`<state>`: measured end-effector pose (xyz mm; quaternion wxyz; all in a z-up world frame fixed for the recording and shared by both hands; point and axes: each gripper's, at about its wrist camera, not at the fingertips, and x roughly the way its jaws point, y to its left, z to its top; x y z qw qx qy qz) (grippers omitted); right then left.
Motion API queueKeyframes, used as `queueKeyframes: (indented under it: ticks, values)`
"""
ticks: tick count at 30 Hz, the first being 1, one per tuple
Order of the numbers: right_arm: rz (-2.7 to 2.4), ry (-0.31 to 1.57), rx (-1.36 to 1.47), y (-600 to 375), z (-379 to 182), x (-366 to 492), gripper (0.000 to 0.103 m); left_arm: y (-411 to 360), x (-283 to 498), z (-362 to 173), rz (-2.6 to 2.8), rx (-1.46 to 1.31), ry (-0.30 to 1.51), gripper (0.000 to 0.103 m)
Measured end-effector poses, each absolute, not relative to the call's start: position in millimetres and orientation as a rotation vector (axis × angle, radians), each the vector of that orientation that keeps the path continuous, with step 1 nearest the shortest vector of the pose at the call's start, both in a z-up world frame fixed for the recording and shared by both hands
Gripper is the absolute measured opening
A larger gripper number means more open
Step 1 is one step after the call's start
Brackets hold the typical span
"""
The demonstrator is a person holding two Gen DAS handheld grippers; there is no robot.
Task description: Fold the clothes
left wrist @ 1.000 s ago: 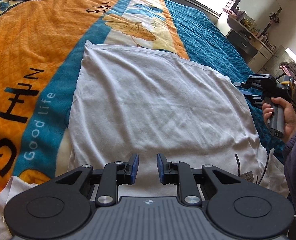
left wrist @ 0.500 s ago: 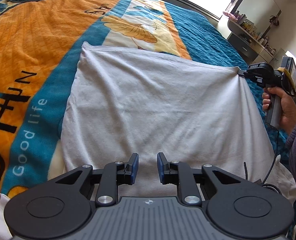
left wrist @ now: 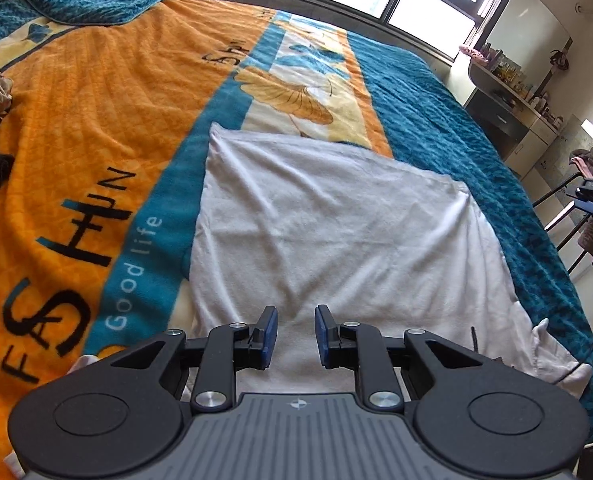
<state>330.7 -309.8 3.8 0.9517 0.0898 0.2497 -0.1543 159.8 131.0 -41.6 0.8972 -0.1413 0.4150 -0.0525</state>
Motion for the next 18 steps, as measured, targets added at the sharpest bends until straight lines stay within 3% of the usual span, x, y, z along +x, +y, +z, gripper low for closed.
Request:
queueKeyframes:
  ticks: [3, 5, 7, 10, 11, 12, 13, 18]
  values:
    - [-0.286, 0.478, 0.196, -312, 50, 270, 0.035, 145, 130, -8, -0.102, -0.267, 0.808, 0.024]
    - [-0.22, 0.492, 0.206, -307, 67, 238, 0.044, 154, 113, 11, -0.073, -0.236, 0.778, 0.031]
    - [-0.141, 0.528, 0.222, -301, 74, 210, 0.054, 159, 107, 9, -0.037, -0.206, 0.787, 0.036]
    - [-0.03, 0.66, 0.282, -285, 43, 185, 0.053, 162, 112, -23, 0.0, -0.229, 0.845, 0.035]
    - [-0.017, 0.715, 0.29, -279, 24, 184, 0.051, 162, 115, -42, 0.001, -0.248, 0.86, 0.031]
    - [-0.003, 0.766, 0.303, -275, 4, 185, 0.03, 161, 120, -57, -0.013, -0.273, 0.874, 0.005]
    - [0.011, 0.807, 0.338, -273, -16, 188, 0.007, 159, 125, -73, -0.028, -0.299, 0.887, 0.0]
    - [0.13, 0.861, 0.501, -260, -91, 211, 0.006, 130, 158, -107, -0.062, -0.347, 0.819, 0.001]
